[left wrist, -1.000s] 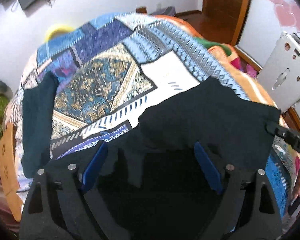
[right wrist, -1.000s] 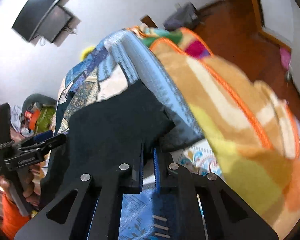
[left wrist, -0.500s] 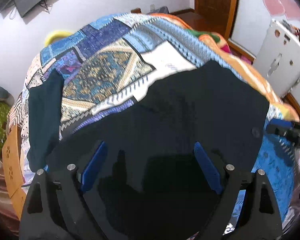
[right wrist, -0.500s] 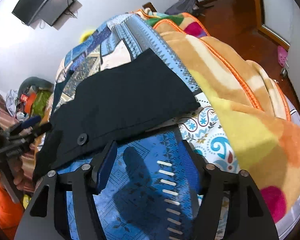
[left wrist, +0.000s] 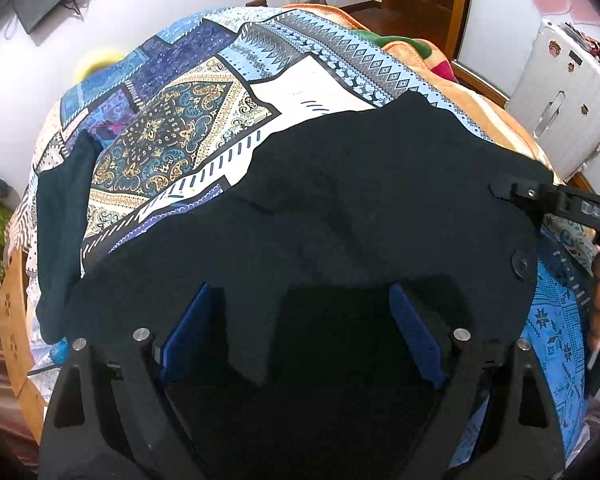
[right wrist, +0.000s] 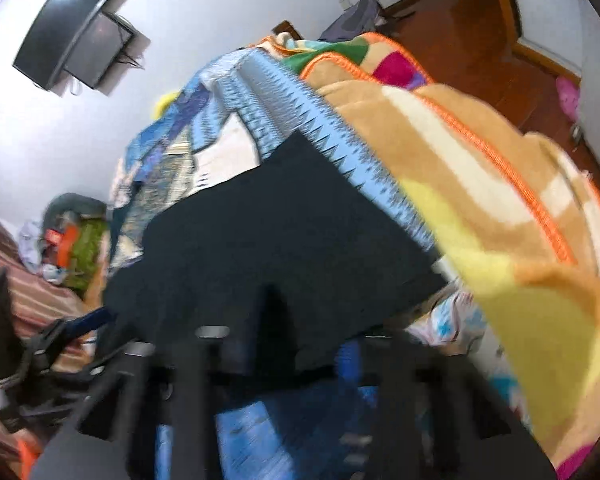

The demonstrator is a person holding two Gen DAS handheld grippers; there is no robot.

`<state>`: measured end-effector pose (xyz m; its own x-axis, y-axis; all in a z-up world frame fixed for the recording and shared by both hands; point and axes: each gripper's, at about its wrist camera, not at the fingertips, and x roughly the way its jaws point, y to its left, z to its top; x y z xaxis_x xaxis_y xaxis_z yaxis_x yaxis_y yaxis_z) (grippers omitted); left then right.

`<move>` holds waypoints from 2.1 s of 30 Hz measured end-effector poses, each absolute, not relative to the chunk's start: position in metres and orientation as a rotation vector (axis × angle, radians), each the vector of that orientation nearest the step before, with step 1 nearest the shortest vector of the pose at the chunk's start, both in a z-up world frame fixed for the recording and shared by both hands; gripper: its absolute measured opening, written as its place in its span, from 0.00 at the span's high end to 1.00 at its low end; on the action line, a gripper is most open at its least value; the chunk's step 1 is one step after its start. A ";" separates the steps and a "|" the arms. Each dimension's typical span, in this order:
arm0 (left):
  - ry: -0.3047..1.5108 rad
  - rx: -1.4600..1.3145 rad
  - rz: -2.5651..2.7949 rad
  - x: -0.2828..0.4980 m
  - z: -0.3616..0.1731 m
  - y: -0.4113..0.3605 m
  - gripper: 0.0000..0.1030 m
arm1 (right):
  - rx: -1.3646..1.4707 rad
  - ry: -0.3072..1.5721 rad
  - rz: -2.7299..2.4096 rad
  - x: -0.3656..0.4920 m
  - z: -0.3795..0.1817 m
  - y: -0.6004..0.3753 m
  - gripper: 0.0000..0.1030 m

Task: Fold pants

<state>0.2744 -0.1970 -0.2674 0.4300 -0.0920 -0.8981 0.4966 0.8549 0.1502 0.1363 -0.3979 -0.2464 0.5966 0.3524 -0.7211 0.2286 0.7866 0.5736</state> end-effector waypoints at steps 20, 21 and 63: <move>0.775 0.221 -0.184 0.232 -0.153 -0.072 0.12 | 0.369 0.602 0.349 0.166 -0.084 -0.309 0.94; 0.767 0.207 -0.164 0.229 -0.150 -0.060 0.12 | 0.353 0.600 0.375 0.169 -0.082 -0.298 0.94; 0.946 0.158 -0.199 0.270 -0.203 -0.041 0.12 | -0.053 0.957 0.591 0.218 -0.166 -0.203 0.56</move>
<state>0.2701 -0.0412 -0.2032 0.5691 -0.0993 -0.8162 0.2373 0.9703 0.0474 0.2179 -0.2032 -0.1663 0.4313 0.4509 -0.7815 -0.4961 0.8420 0.2120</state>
